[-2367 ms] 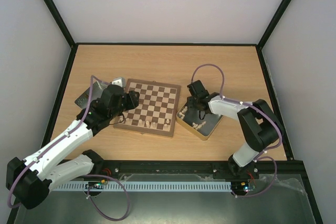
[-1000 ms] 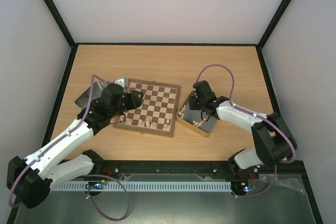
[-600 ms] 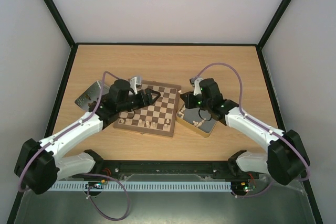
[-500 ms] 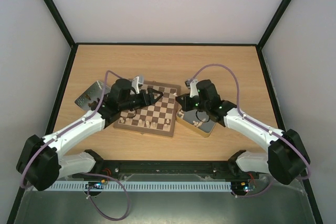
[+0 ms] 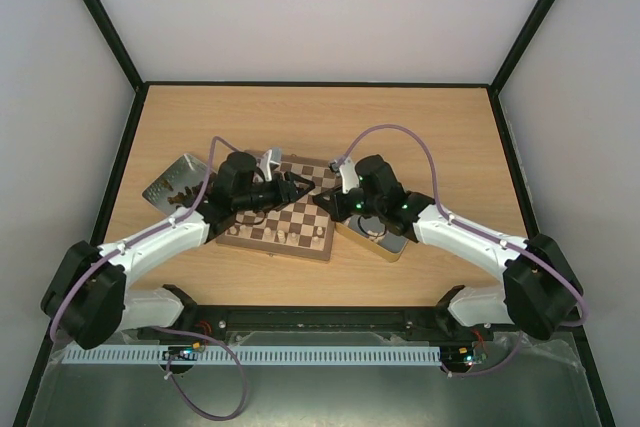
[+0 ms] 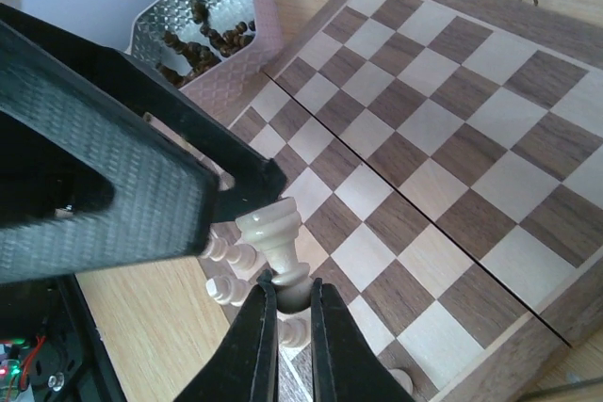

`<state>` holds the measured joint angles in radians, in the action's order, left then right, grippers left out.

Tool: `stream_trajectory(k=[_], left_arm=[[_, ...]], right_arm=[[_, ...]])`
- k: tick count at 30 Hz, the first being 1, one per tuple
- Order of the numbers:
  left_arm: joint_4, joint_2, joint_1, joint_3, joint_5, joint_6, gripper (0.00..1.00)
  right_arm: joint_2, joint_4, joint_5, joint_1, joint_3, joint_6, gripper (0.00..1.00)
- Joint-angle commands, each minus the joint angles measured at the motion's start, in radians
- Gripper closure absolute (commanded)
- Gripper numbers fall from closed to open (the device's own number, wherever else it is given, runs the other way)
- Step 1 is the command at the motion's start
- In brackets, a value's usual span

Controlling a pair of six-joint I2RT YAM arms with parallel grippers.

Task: Set up the chess pieces on the board
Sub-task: Place the chess piece on the chessboard.

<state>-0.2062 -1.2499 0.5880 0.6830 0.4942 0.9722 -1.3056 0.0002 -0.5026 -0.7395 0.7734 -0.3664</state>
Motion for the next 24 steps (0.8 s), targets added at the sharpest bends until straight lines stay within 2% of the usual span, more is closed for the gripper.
stream_trajectory(k=[1, 4, 10, 14, 18, 20, 22, 24], left_arm=[[-0.035, -0.022, 0.002, -0.014, 0.014, 0.009, 0.5], [-0.037, -0.029, 0.006, -0.014, 0.02, 0.01, 0.57], [-0.042, -0.032, 0.007, -0.009, 0.02, 0.018, 0.8], [-0.047, -0.028, 0.007, -0.012, 0.022, 0.029, 0.85], [-0.06, -0.002, 0.006, -0.019, 0.027, 0.06, 0.86], [-0.066, 0.013, 0.006, -0.018, 0.027, 0.083, 0.86], [-0.067, 0.027, 0.006, -0.014, 0.023, 0.107, 0.84], [-0.069, 0.035, 0.004, -0.009, 0.027, 0.126, 0.83]], right_arm=[[0.0, 0.039, -0.014, -0.009, 0.037, 0.004, 0.94], [0.001, 0.047, -0.018, -0.009, 0.037, -0.002, 0.94], [0.008, 0.077, -0.039, -0.011, 0.034, -0.036, 0.94], [0.029, 0.117, -0.045, -0.015, 0.016, -0.07, 0.92], [0.051, 0.151, -0.042, -0.015, 0.003, -0.142, 0.8], [0.073, 0.2, -0.048, -0.015, -0.014, -0.221, 0.64], [0.106, 0.323, -0.048, -0.015, -0.059, -0.354, 0.52], [0.135, 0.498, -0.047, -0.015, -0.129, -0.494, 0.48]])
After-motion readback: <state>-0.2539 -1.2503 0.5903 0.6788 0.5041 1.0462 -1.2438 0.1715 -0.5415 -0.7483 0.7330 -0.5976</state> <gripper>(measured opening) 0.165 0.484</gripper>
